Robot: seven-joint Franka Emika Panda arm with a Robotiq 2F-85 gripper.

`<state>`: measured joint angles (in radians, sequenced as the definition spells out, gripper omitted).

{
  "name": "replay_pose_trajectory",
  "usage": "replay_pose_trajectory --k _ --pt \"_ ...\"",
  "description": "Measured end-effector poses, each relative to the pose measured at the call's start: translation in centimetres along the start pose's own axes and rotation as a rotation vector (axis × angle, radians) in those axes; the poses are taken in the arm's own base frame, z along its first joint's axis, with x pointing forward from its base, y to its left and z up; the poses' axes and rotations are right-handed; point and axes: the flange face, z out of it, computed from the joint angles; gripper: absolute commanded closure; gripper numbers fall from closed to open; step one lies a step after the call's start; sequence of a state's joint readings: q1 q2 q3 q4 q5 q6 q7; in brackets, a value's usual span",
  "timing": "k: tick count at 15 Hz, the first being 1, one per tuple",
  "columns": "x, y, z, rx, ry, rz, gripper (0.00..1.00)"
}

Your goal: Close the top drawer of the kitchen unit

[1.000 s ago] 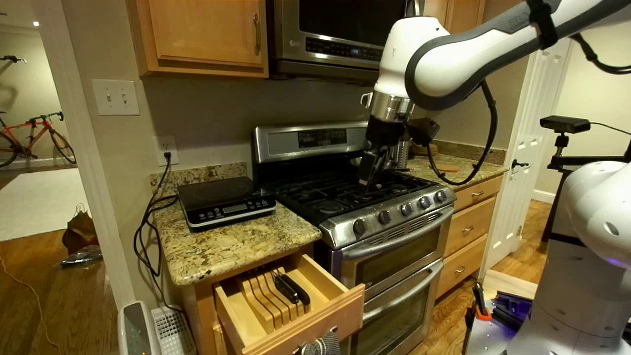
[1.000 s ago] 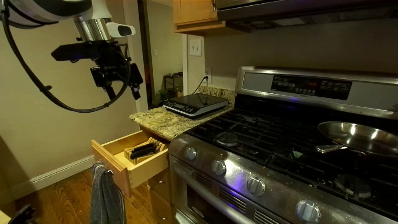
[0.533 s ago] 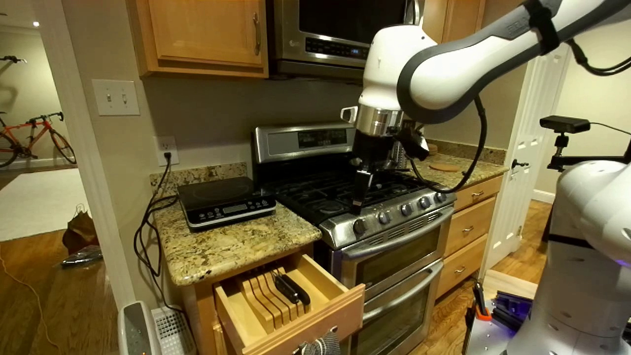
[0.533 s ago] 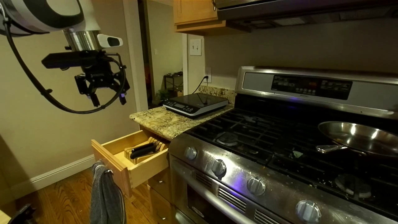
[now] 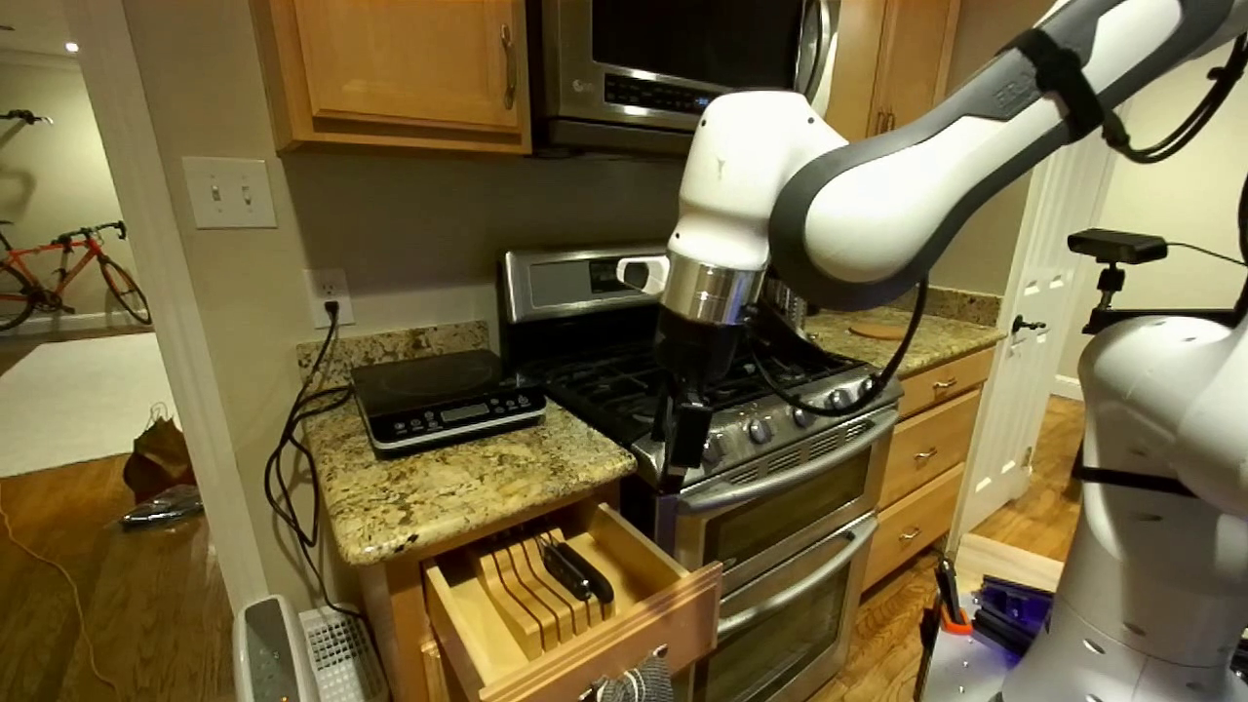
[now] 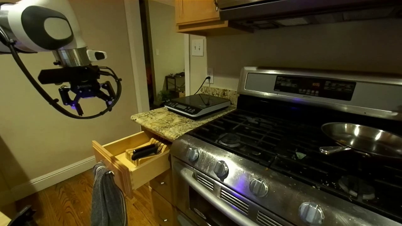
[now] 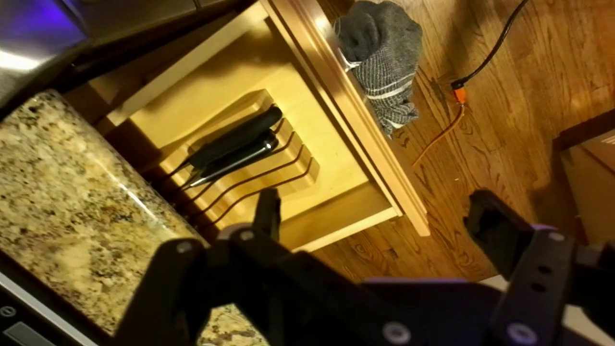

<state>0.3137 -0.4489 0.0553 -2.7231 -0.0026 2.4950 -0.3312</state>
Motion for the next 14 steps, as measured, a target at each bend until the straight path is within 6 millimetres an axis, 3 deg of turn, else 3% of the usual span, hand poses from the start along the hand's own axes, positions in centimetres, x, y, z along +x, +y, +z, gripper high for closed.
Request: replay_pose_trajectory --k 9,14 --pt "0.2 -0.4 0.5 -0.001 -0.012 -0.019 0.00" --pt "0.3 -3.0 3.3 0.005 -0.066 -0.094 0.00"
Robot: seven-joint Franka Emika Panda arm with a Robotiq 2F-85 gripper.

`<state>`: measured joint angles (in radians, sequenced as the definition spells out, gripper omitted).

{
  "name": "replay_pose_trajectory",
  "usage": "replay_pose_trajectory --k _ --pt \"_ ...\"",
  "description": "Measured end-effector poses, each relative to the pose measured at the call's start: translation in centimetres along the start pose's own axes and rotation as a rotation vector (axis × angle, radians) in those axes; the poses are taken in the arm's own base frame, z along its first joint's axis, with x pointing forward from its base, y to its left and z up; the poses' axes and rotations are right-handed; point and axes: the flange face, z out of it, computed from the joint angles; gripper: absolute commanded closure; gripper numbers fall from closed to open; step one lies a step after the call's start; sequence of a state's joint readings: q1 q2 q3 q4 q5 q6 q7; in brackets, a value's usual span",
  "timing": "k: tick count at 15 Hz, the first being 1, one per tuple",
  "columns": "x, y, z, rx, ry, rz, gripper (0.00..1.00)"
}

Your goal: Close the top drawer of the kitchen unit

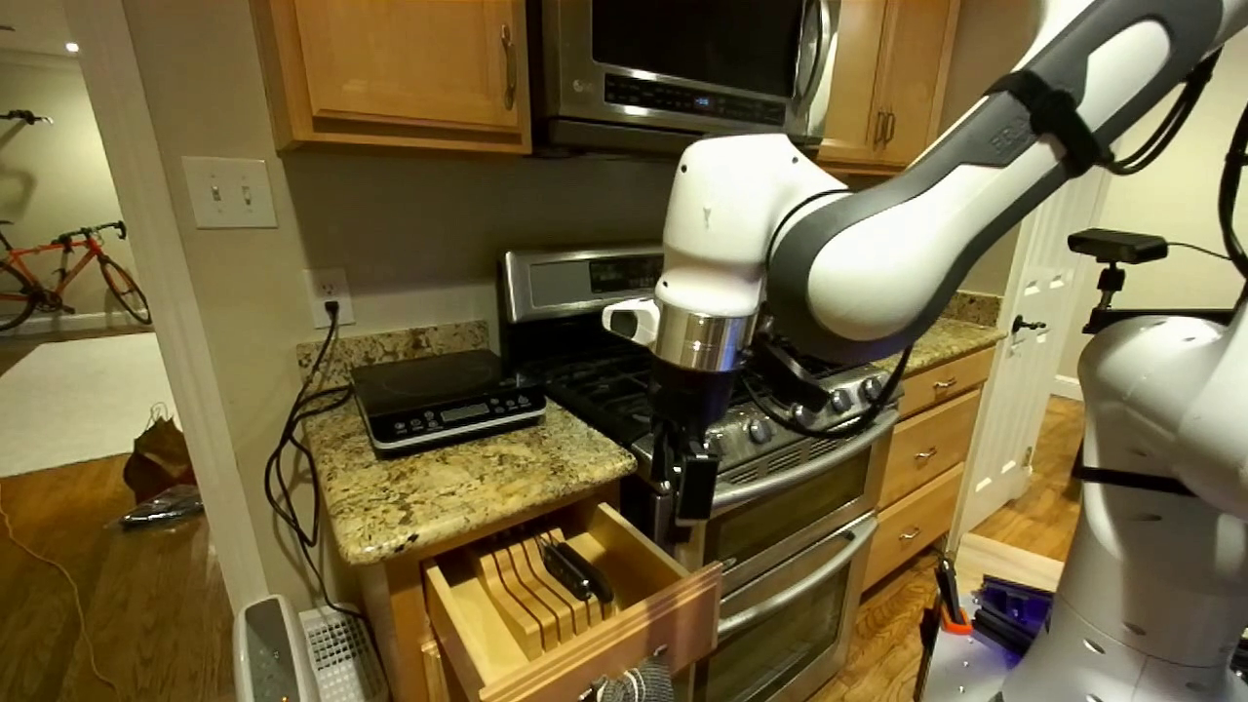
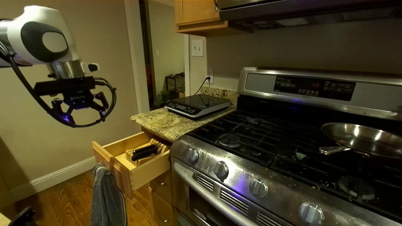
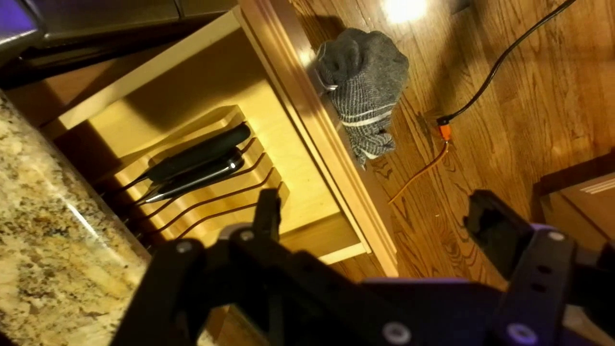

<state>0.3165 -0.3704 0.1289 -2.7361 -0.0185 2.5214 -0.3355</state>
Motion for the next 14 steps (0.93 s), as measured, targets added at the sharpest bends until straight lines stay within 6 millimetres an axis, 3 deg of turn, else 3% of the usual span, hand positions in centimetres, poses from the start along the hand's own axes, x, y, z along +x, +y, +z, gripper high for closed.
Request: replay_pose_trajectory --k 2,5,12,14 --pt "0.1 -1.2 1.8 0.005 -0.008 -0.028 0.26" --pt "0.3 -3.1 4.7 0.022 -0.016 -0.073 0.48" --pt "0.4 -6.0 10.2 0.068 -0.031 -0.129 0.93" --pt "0.5 -6.3 11.3 0.077 -0.021 -0.131 0.96"
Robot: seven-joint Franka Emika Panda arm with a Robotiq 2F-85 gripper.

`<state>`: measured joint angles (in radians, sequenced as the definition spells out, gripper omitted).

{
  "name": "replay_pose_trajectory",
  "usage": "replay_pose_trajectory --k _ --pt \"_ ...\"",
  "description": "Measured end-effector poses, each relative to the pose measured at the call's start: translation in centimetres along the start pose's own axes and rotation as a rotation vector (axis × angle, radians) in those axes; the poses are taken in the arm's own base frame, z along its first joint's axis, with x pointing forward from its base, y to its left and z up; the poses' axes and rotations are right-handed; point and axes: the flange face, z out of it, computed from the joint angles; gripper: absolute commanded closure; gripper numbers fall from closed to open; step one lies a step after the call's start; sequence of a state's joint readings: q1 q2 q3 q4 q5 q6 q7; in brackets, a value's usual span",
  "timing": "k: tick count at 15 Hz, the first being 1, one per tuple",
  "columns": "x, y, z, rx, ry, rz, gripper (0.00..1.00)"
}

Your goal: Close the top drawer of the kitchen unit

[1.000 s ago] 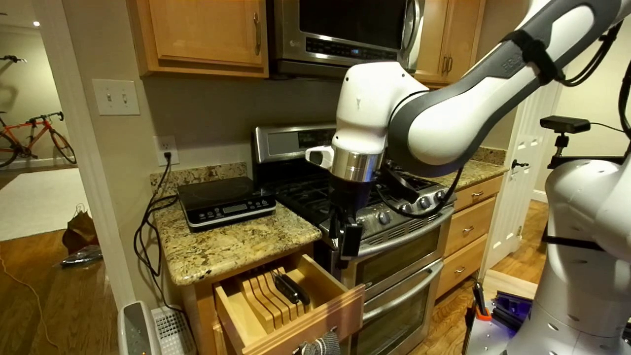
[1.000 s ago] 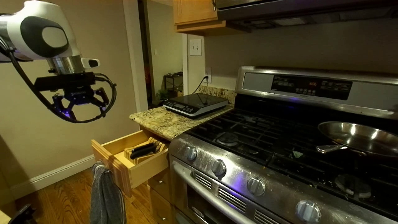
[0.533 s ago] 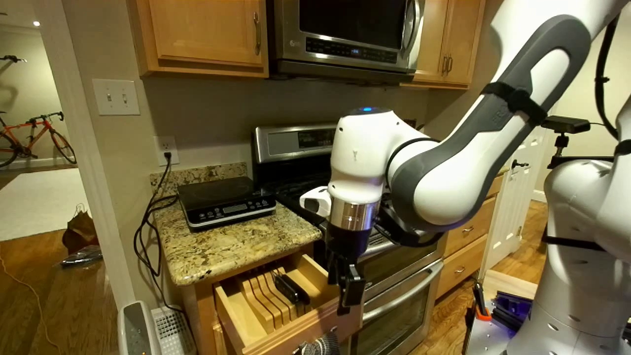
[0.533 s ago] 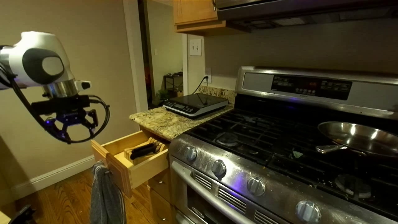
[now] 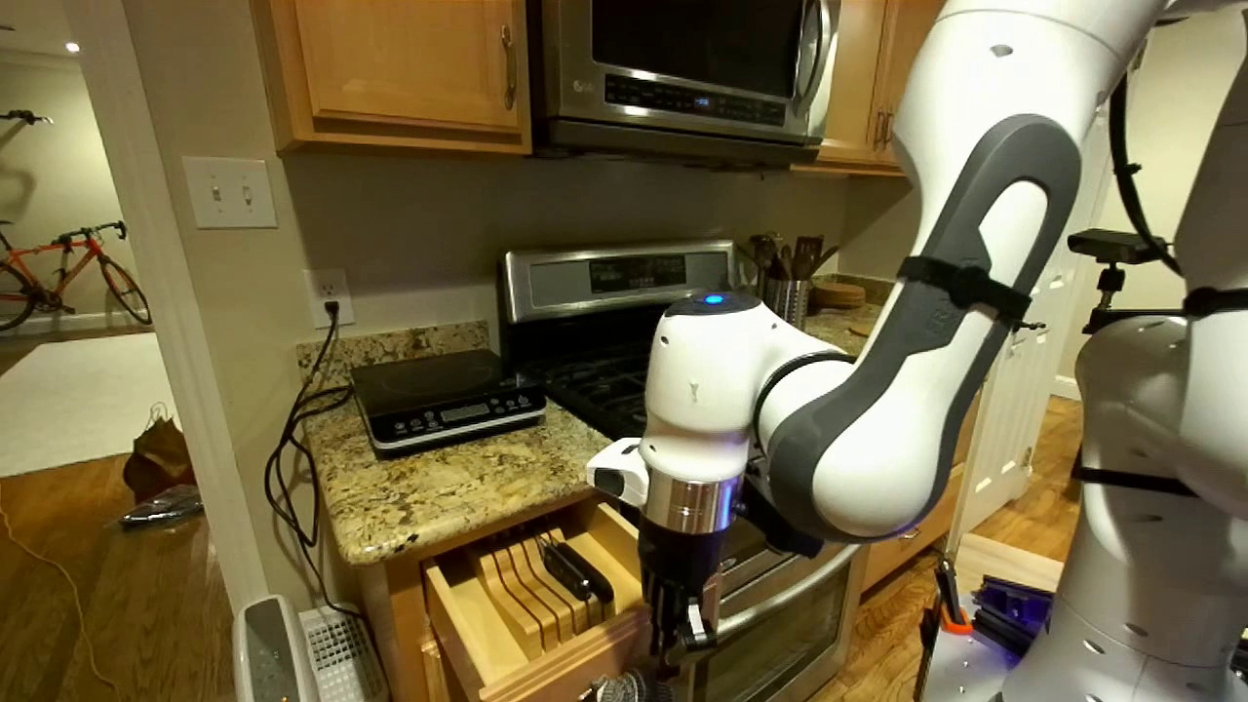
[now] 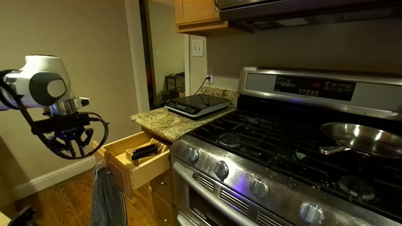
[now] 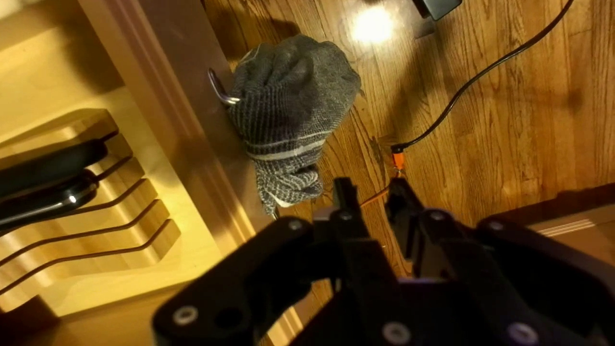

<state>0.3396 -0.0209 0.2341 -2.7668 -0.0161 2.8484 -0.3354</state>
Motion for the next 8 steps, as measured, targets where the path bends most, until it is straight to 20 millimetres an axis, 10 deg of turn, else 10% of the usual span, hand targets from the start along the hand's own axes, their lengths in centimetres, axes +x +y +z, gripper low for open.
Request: replay_pose_trajectory --k 8 --pt "0.9 0.7 4.4 0.048 0.000 0.020 0.92"
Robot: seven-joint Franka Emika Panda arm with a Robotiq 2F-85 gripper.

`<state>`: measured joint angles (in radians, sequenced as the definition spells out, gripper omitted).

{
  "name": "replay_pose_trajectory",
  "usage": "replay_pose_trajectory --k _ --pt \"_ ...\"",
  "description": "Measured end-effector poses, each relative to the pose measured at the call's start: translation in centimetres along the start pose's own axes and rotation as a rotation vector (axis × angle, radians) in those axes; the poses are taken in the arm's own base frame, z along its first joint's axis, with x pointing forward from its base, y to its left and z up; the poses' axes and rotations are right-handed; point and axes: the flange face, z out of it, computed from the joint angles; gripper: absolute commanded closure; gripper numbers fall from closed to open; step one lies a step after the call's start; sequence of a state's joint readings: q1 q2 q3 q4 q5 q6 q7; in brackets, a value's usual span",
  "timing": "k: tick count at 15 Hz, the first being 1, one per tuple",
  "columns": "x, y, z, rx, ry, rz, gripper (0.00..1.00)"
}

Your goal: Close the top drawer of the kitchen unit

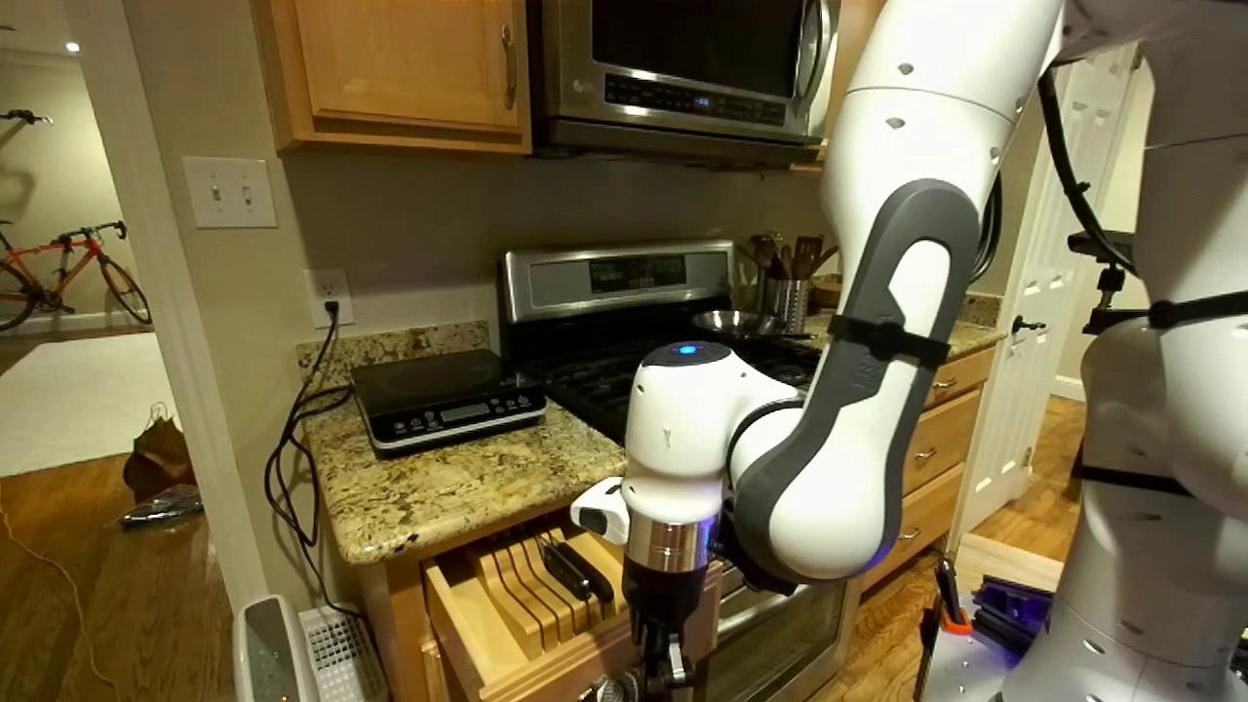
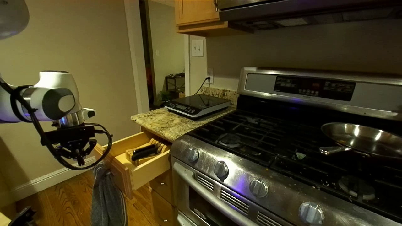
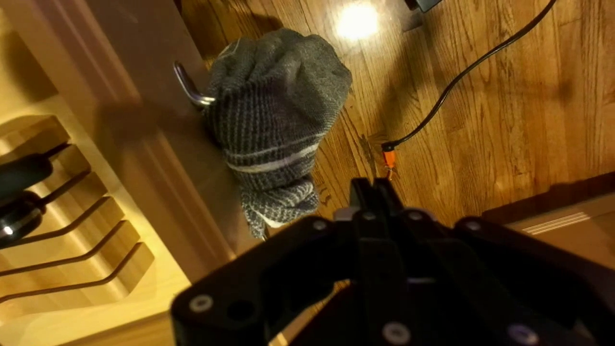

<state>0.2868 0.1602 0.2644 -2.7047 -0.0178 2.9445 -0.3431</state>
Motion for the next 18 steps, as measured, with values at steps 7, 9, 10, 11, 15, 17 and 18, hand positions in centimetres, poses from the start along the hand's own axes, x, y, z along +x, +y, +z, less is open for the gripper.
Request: replay_pose_trajectory --k 7,9,10,11,15,17,18 --pt "1.0 3.3 0.9 -0.013 0.004 -0.018 0.93" --pt "1.3 4.6 0.7 -0.032 0.009 -0.036 0.93" --pt "1.4 5.2 0.7 -0.042 0.011 -0.046 0.93" --pt "1.6 5.8 0.7 -0.051 0.010 -0.056 0.93" --pt "2.3 7.3 0.7 -0.078 0.014 -0.098 0.93" --pt "2.7 8.2 0.7 -0.094 0.017 -0.115 0.93" --pt "2.9 8.7 0.7 -0.103 0.019 -0.123 0.92"
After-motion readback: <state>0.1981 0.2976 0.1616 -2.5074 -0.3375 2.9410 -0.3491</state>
